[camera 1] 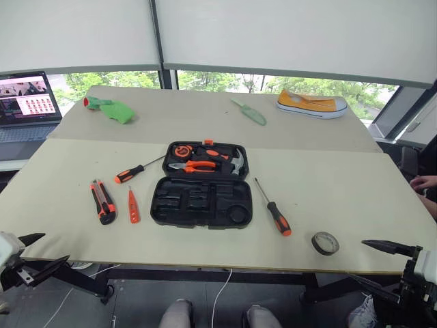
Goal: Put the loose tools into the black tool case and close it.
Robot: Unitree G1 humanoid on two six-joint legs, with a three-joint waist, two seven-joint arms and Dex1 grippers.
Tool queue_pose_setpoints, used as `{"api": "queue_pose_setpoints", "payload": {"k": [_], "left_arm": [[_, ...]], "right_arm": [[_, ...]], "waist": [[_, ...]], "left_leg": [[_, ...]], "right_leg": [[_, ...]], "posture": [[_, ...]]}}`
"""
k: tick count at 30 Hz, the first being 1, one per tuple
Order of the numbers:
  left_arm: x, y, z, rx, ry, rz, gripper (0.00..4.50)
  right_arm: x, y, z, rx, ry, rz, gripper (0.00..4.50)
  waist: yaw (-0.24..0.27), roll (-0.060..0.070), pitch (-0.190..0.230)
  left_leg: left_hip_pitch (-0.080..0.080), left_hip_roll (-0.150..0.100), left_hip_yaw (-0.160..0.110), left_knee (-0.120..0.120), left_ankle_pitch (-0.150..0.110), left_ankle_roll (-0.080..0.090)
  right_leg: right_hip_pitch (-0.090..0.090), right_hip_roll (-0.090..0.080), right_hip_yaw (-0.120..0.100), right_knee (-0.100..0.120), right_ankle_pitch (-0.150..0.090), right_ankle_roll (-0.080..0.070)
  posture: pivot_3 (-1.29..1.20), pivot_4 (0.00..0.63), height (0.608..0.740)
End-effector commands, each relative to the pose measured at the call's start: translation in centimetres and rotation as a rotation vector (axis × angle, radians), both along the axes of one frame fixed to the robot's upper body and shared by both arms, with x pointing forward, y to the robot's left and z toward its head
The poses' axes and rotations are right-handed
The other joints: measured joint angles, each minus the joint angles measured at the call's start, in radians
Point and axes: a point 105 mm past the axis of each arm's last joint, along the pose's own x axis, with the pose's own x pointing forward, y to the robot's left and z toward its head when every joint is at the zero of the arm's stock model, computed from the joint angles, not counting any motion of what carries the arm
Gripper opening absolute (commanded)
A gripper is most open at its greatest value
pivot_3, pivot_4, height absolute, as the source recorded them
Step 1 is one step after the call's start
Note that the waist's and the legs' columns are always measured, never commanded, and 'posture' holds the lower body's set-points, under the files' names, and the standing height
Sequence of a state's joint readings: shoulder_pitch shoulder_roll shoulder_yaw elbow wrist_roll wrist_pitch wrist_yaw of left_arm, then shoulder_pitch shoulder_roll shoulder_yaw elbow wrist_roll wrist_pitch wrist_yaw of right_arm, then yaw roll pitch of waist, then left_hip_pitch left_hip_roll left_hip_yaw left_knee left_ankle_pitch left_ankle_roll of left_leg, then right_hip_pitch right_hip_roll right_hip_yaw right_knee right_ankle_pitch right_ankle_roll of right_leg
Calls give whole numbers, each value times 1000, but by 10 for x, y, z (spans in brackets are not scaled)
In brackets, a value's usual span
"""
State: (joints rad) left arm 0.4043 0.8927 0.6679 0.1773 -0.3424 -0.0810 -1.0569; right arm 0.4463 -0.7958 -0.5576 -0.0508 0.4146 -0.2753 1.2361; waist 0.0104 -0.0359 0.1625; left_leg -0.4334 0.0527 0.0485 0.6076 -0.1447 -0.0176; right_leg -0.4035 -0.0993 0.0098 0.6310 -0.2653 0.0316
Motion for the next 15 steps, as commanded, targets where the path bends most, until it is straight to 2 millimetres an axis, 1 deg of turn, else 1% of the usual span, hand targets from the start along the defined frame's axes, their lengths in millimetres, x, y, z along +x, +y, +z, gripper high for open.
{"api": "queue_pose_setpoints", "payload": {"k": [1, 2, 3, 4, 5, 7, 9, 10, 11, 13, 15], "left_arm": [[12, 0, 21, -122, -138, 98, 4417], [16, 4, 28, -221, -220, 189, 4417], [17, 7, 32, -290, -270, 258, 4417], [17, 9, 33, -330, -295, 301, 4417], [14, 11, 30, -344, -298, 341, 4417], [6, 23, 23, -356, -329, 458, 4417], [1, 31, 20, -357, -348, 532, 4417], [0, 34, 19, -356, -351, 554, 4417], [1, 31, 18, -415, -345, 551, 4417], [13, 21, 20, -464, -323, 516, 4417], [30, 15, 26, -447, -301, 487, 4417]], "right_arm": [[10, 15, 15, 42, -122, 42, 4500], [18, 28, 25, 100, -203, 53, 4500], [24, 37, 34, 154, -252, 54, 4500], [28, 42, 39, 187, -277, 51, 4500], [30, 47, 44, 229, -289, 46, 4500], [36, 55, 59, 357, -337, 16, 4500], [39, 60, 69, 423, -370, 1, 4500], [40, 62, 71, 433, -378, 2, 4500], [40, 66, 71, 442, -385, 9, 4500], [42, 75, 73, 462, -395, 17, 4500], [41, 82, 74, 477, -393, 27, 4500]], "waist": [[0, 0, 0], [0, 0, 0], [-3, 0, 0], [-4, 0, 0], [-7, 0, 0], [-9, 0, -1], [-11, -1, -1], [-10, -1, -1], [-10, -1, -1], [-3, -3, -2], [6, -3, -2]], "left_leg": [[0, 0, 0, 0, 0, 0], [0, 0, 0, 0, 0, 0], [0, 1, 0, -1, 0, 0], [1, 3, 0, 1, 0, 0], [1, 5, 0, 2, 0, 0], [-1, 7, 0, 3, 0, 0], [0, 7, 1, 2, 0, 1], [1, 7, 1, 2, 0, 1], [1, 7, 2, 2, 0, 1], [1, 7, 2, 2, 0, 0], [1, 8, 2, 3, 0, 0]], "right_leg": [[0, 0, 0, 0, 0, 0], [0, 0, 0, 0, 0, 0], [1, 0, 0, -1, 0, 0], [1, 1, 0, 1, 1, 1], [1, 2, 0, 1, 2, 1], [3, 5, 0, 1, 4, 0], [5, 6, 1, 1, 4, 0], [5, 7, 1, 1, 4, 0], [5, 7, 1, 1, 4, 0], [4, 8, 0, 1, 5, -2], [1, 8, -1, 1, 4, -2]], "posture": [[0, 150, 740], [0, 150, 740], [0, 150, 740], [0, 150, 740], [0, 150, 740], [0, 150, 740], [0, 150, 740], [0, 150, 740], [0, 150, 740], [0, 150, 740], [0, 150, 740]]}}
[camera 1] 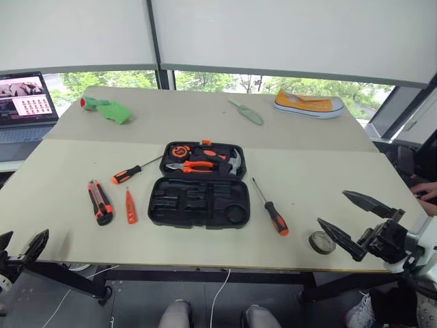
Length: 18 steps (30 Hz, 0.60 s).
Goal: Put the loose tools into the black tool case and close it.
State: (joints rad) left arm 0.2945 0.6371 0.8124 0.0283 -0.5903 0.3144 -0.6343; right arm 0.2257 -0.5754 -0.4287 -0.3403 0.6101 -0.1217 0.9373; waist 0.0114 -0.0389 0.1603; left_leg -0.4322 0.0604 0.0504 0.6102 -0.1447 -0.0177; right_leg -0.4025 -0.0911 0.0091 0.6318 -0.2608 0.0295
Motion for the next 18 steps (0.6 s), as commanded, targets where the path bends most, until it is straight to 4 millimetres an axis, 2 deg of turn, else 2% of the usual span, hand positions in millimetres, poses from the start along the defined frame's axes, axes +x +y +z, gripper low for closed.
{"api": "queue_pose_setpoints", "payload": {"k": [1, 4, 8, 12, 13, 15, 18], "left_arm": [[31, -11, 26, 36, -9, -72, 4417], [60, -24, 31, 78, 57, -175, 4417], [111, -42, 43, 120, 99, -308, 4417], [148, -52, 47, 171, 153, -388, 4417], [164, -60, 48, 183, 168, -413, 4417], [188, -77, 45, 216, 227, -476, 4417], [201, -89, 28, 287, 325, -516, 4417]], "right_arm": [[-3, 15, 11, 15, -34, 31, 4500], [-4, 19, 13, 9, -30, 45, 4500], [0, 23, 18, -2, -36, 33, 4500], [0, 30, 19, -1, -23, 51, 4500], [-1, 35, 20, -1, -17, 72, 4500], [-3, 43, 21, -7, -8, 114, 4500], [-4, 53, 23, -17, -2, 171, 4500]], "waist": [[7, 0, 0], [14, -2, -2], [13, -1, -4], [4, -2, -5], [3, -2, -5], [2, -3, -5], [-1, -3, -5]], "left_leg": [[0, 0, 0, 0, 0, 0], [0, 4, 5, 1, -1, -1], [0, 4, 8, 1, -1, -2], [-1, 4, 9, 1, 0, 0], [-3, 5, 9, 1, 2, 3], [-7, 5, 8, 2, 5, 7], [-8, 5, 8, 3, 4, 7]], "right_leg": [[0, 0, -1, 0, 0, 0], [0, 0, -2, 0, 1, -1], [-1, -1, -2, 0, 3, -2], [3, 1, 0, 1, 5, -5], [1, 3, 0, 1, 8, -1], [-1, 5, 0, 2, 8, 1], [-1, 6, 2, 1, 7, 2]], "posture": [[0, 150, 740], [0, 150, 740], [0, 150, 740], [0, 150, 740], [0, 150, 740], [0, 150, 740], [0, 150, 740]]}}
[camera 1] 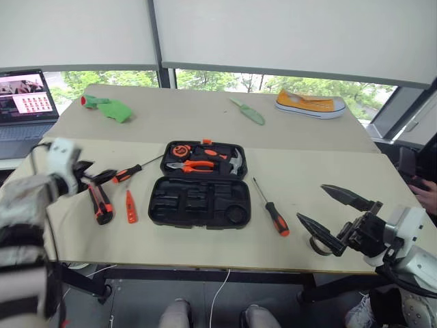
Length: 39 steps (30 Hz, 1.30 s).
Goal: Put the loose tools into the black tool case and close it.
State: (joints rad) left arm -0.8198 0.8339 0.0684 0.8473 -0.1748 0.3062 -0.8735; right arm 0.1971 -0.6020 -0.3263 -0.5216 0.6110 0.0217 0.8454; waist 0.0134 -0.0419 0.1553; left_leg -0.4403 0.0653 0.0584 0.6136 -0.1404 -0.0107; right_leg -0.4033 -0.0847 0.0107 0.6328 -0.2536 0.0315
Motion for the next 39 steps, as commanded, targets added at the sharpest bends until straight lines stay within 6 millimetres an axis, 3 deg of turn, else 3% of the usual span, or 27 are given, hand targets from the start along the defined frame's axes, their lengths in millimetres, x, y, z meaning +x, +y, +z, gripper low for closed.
{"api": "queue_pose_setpoints", "payload": {"k": [1, 3, 6, 12, 14, 18, 21, 23, 27, 30, 34, 39], "left_arm": [[8, -6, -24, 118, 98, -41, 4417], [13, -12, -28, 122, 112, -48, 4417], [16, -8, -33, 195, 112, -15, 3697], [16, -4, -23, 104, 64, -1, 1425], [19, -2, -8, 70, -38, 9, 887], [22, -7, 27, 31, -235, -39, 896], [19, -29, 51, 53, -351, -215, 896], [12, -51, 57, 127, -369, -401, 896], [1, -94, 52, 287, -336, -727, 896], [-7, -127, 31, 423, -312, -937, 896], [-6, -146, 11, 532, -286, -1021, 896], [3, -151, -3, 687, -278, -1001, 896]], "right_arm": [[-4, 14, 11, -18, -33, 79, 4500], [-3, 16, 13, -27, -42, 96, 4500], [0, 16, 17, -25, -52, 95, 4500], [-1, 16, 15, -19, -59, 85, 4500], [0, 16, 15, -18, -64, 83, 4500], [5, 17, 18, -18, -77, 93, 4500], [10, 18, 23, -19, -81, 111, 4500], [13, 19, 27, -26, -78, 130, 4500], [26, 22, 31, -81, -44, 156, 4500], [37, 26, 31, -87, 11, 173, 4500], [45, 31, 26, -147, 54, 207, 4500], [57, 25, 27, -173, 55, 186, 4500]], "waist": [[-8, 0, 0], [-16, -1, 0], [-18, -2, 1], [-12, -3, 1], [-11, -3, 1], [-6, -4, 2], [-4, -4, 2], [-1, -4, 2], [5, -4, 2], [5, -4, 2], [-1, -4, 2], [-7, -4, 2]], "left_leg": [[0, 0, 0, 1, -1, 0], [0, 0, 1, 1, -1, 0], [-1, 2, 0, 1, -1, 0], [0, 2, 0, 4, -1, 0], [0, 3, 0, 5, -1, 0], [-1, 3, 0, 8, -1, 0], [-1, 3, 0, 10, -1, 0], [-1, 3, 0, 11, -1, 0], [-2, 3, 0, 12, -1, 0], [-3, 2, 0, 13, -1, 0], [-4, 3, 0, 13, -1, 0], [-5, 3, 0, 14, -2, 1]], "right_leg": [[0, 0, 1, 0, 0, 0], [-1, 0, 2, 0, 0, 0], [-2, 2, 2, 1, 0, 0], [-2, 2, 2, 5, -1, 1], [-2, 2, 2, 7, -1, 1], [-2, 2, 2, 9, -1, 0], [-2, 2, 1, 9, -1, 0], [-2, 2, 1, 10, 0, 0], [-1, 1, 2, 10, 0, 0], [-1, 1, 2, 10, 0, 0], [-2, 2, 2, 10, 0, 0], [-3, 3, 3, 11, 0, 0]], "posture": [[0, 150, 740], [0, 150, 740], [0, 150, 740], [0, 150, 740], [0, 150, 740], [0, 150, 740], [0, 150, 740], [0, 150, 740], [0, 150, 740], [0, 150, 740], [0, 150, 740], [0, 150, 740]]}}
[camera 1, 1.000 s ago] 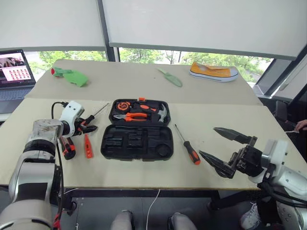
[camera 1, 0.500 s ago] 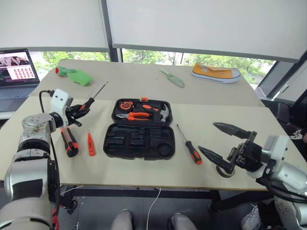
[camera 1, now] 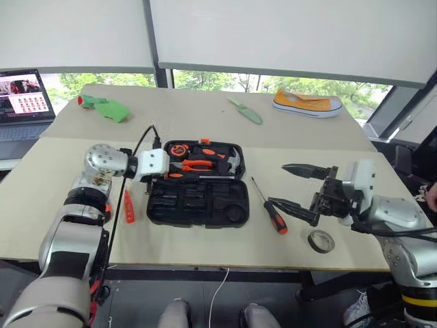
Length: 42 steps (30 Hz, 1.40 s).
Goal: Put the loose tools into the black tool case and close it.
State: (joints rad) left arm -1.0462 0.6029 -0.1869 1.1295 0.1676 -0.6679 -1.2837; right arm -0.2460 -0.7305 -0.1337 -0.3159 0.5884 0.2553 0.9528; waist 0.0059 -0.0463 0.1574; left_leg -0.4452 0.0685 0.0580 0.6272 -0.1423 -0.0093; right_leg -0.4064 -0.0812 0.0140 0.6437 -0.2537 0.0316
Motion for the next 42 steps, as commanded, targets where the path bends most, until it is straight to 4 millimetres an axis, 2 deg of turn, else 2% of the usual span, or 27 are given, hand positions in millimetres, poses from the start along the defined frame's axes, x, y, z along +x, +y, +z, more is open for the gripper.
{"api": "queue_pose_setpoints", "payload": {"k": [1, 4, 8, 13, 15, 17, 18, 19, 22, 24, 27, 33, 34, 39, 42], "left_arm": [[8, -2, 9, 51, -81, 11, 896], [8, -3, 5, 72, -58, 8, 896], [11, 7, -1, 113, -67, 55, 896], [10, 8, -7, 89, -31, 71, 896], [9, 5, -4, 56, -44, 56, 1903], [12, 2, 5, 14, -91, 63, 2392], [15, 0, 12, -26, -116, 71, 2873], [18, -1, 20, -90, -128, 96, 3160], [18, -5, 41, -331, -53, 112, 3160], [15, -7, 43, -411, 8, 99, 3160], [18, -9, 28, -466, 101, 162, 2438], [17, -23, -11, -434, 185, 227, 218], [17, -26, -17, -429, 200, 236, 54], [17, -28, -36, -366, 236, 288, 54], [11, -37, -43, -325, 250, 236, 54]], "right_arm": [[4, -7, 8, -27, -43, -18, 4500], [4, -6, 7, -30, -39, -12, 4500], [2, -6, 6, -31, -35, -7, 4500], [-1, -6, 4, -24, -30, -6, 4500], [-3, -6, 3, -24, -23, 0, 4500], [-5, -6, 4, -20, -15, 7, 4500], [-6, -7, 5, -8, -12, 12, 4500], [-8, -6, 9, 29, -8, 24, 4500], [-11, -8, 19, 128, 26, 37, 4500], [-12, -10, 19, 143, 52, 39, 4500], [-10, -13, 17, 172, 71, 16, 4500], [-11, -16, 4, 170, 91, -22, 4500], [-11, -18, 2, 171, 96, -33, 4500], [-13, -22, 0, 175, 105, -61, 4500], [-14, -21, -2, 172, 122, -73, 4500]], "waist": [[2, 0, 0], [6, 0, 0], [7, 0, 0], [6, 0, 0], [6, 0, 0], [6, 0, 0], [6, 0, 0], [7, 0, 0], [8, 0, 0], [6, 0, 0], [5, 0, 0], [5, 0, 0], [5, 0, 0], [9, 0, 0], [9, 0, 0]], "left_leg": [[0, 0, 0, 0, 0, 0], [-1, 0, 0, 1, 0, 0], [-1, 0, 0, 1, 0, 0], [0, 0, 0, 1, 0, 0], [0, 0, 0, 2, 0, 0], [0, 0, 0, 2, 0, 0], [0, 0, 0, 2, 0, 0], [0, 0, 0, 2, 0, 0], [-1, 0, 0, 2, 0, 0], [-1, 0, -1, 3, 0, 0], [0, 0, -1, 2, 0, 0], [-1, 0, -1, 3, 0, 0], [0, 0, -1, 3, 0, 0], [0, 0, -2, 4, 0, 0], [0, 0, -2, 5, 0, 0]], "right_leg": [[0, 0, 0, 0, 0, 0], [0, 0, 0, 0, 0, 0], [0, 0, 0, 0, 0, 0], [0, 0, 0, 2, 0, 0], [0, 0, 0, 2, 0, 0], [0, 0, 0, 2, 0, 0], [0, 0, 0, 2, 0, 0], [0, 0, 0, 2, 0, 0], [0, 0, 0, 2, 0, 0], [0, 0, 0, 2, 0, 0], [0, 0, 0, 2, 0, 0], [0, 0, 0, 2, 0, 0], [0, 0, 0, 2, 0, 0], [2, 0, 0, 3, 0, 1], [2, 0, 0, 3, 0, 1]], "posture": [[0, 150, 740], [0, 150, 740], [0, 150, 740], [0, 150, 740], [0, 150, 740], [0, 150, 740], [0, 150, 740], [0, 150, 740], [0, 150, 740], [0, 150, 740], [0, 150, 740], [0, 150, 740], [0, 150, 740], [0, 150, 740], [0, 150, 740]]}}
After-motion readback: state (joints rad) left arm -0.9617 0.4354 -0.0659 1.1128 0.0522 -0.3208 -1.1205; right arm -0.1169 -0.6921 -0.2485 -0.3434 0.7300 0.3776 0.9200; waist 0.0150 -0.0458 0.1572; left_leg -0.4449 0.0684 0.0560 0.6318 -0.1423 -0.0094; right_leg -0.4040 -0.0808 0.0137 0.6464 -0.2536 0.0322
